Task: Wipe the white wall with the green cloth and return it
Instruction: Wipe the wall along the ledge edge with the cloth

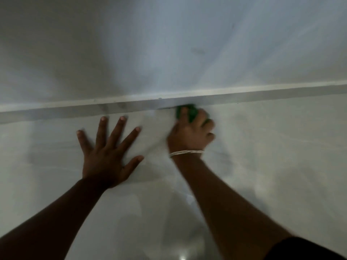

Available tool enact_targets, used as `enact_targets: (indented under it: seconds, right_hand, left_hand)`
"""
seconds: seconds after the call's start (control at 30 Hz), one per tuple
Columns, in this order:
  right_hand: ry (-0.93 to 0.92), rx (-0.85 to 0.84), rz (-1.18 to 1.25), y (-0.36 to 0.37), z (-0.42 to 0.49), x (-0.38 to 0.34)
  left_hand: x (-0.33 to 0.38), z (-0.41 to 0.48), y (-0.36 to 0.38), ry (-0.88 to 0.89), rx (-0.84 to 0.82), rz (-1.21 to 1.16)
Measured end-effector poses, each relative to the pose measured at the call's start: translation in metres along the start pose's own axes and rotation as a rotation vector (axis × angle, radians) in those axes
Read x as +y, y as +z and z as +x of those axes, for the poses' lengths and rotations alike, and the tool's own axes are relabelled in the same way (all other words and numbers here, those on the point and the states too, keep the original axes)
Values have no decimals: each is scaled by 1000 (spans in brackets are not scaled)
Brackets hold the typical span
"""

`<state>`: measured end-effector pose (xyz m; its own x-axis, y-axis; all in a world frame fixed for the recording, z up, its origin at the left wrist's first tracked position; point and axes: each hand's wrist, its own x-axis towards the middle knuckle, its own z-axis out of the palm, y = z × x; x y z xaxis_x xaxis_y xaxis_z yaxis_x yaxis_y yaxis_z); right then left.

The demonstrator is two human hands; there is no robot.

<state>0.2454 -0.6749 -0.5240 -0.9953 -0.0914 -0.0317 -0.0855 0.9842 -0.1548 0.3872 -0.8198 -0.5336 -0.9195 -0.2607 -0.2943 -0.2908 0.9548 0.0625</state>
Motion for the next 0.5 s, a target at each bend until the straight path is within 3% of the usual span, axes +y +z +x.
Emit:
enact_targets:
  seconds: [0.1,0.23,0.27,0.4,0.5]
  right_hand:
    - [-118,-99,48,-2,-20,-32]
    - [-460,-36,-73,-9,16,29]
    - [-472,-25,-92,-11,29,50]
    - [-199,-6,-81,-24,58,106]
    - [92,-25,-41,-23,56,84]
  left_hand:
    - [0,0,-1,5,-3,8]
    - [-1,0,1,1,13,-24]
    - [0,0,1,-1,18,-28]
    - [-1,1,0,-6,15,-35]
    - [6,-1,0,-58,-6,-69]
